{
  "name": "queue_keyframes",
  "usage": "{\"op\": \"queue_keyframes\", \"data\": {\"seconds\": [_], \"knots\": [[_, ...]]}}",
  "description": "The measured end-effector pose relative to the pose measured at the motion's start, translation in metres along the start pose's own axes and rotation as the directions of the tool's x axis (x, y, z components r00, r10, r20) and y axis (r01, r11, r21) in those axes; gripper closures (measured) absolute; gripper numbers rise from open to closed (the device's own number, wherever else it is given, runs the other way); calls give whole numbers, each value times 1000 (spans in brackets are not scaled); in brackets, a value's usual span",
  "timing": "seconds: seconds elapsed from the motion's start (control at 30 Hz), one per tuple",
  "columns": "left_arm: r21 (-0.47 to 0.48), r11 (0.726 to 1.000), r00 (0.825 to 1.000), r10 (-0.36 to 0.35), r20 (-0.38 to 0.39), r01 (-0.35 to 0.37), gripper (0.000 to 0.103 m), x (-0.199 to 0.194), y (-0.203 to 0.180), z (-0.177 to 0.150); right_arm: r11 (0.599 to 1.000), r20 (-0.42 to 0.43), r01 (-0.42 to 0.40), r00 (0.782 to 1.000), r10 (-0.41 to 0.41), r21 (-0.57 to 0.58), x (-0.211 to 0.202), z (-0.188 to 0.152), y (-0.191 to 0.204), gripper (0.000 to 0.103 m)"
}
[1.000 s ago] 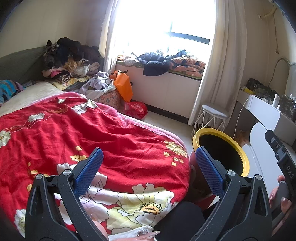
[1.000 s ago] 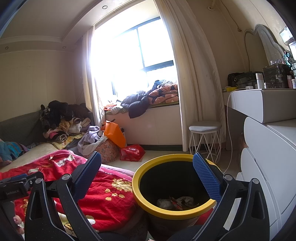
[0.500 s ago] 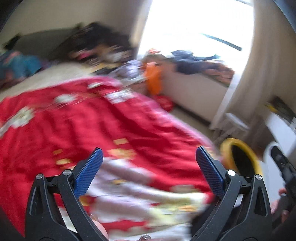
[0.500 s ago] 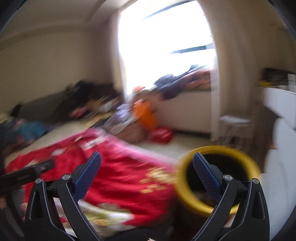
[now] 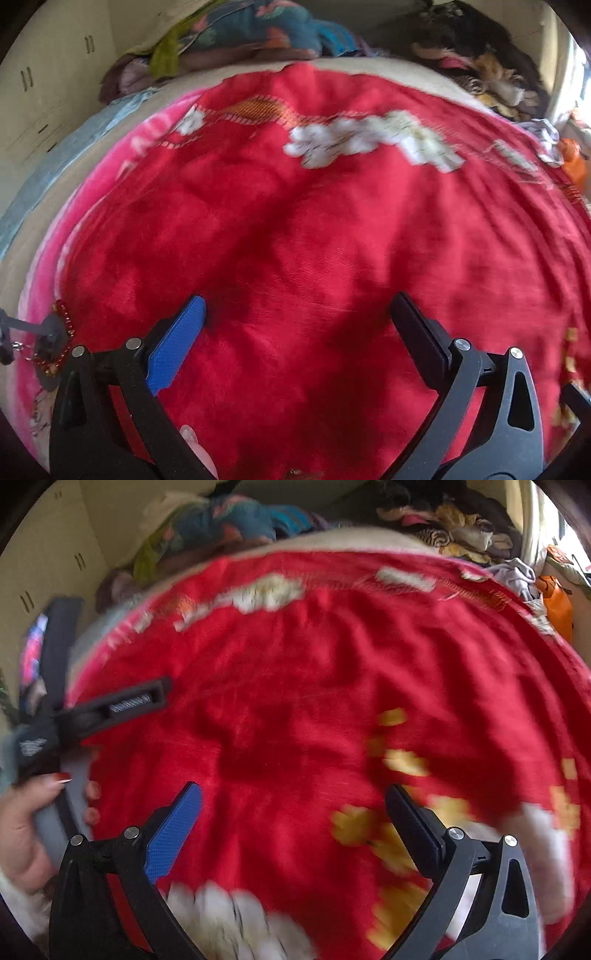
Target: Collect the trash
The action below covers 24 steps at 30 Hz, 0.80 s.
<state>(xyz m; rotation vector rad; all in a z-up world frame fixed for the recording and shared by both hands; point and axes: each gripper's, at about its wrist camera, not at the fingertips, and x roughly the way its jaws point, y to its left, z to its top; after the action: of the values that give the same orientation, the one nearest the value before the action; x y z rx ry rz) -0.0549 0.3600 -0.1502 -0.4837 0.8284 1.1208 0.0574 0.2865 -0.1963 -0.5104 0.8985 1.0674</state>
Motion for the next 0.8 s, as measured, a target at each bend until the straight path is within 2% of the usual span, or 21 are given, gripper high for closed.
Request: {"op": "queue_keyframes", "data": {"seconds": [0.07, 0.13, 0.3, 0.4, 0.47, 0.8], "knots": [[17, 1000, 1000, 13, -3, -13, 11, 7, -1, -4, 995, 65, 75, 995, -71, -66, 5, -5, 16, 5], [41, 998, 999, 47, 14, -48, 10, 9, -4, -9, 991, 77, 105, 992, -98, -88, 2, 0, 22, 5], [37, 998, 998, 57, 15, -57, 9, 15, -6, -12, 997, 66, 55, 997, -52, -54, 12, 7, 18, 5], [37, 997, 998, 60, 19, -61, 9, 18, -3, -11, 996, 67, 63, 996, -59, -60, 10, 5, 15, 5], [36, 998, 998, 58, 18, -59, 9, 17, -3, -11, 997, 70, 58, 996, -54, -56, 1, -15, 9, 5], [33, 998, 998, 55, 25, -56, 9, 19, -2, -9, 996, 71, 62, 996, -58, -58, 0, -15, 9, 5]]}}
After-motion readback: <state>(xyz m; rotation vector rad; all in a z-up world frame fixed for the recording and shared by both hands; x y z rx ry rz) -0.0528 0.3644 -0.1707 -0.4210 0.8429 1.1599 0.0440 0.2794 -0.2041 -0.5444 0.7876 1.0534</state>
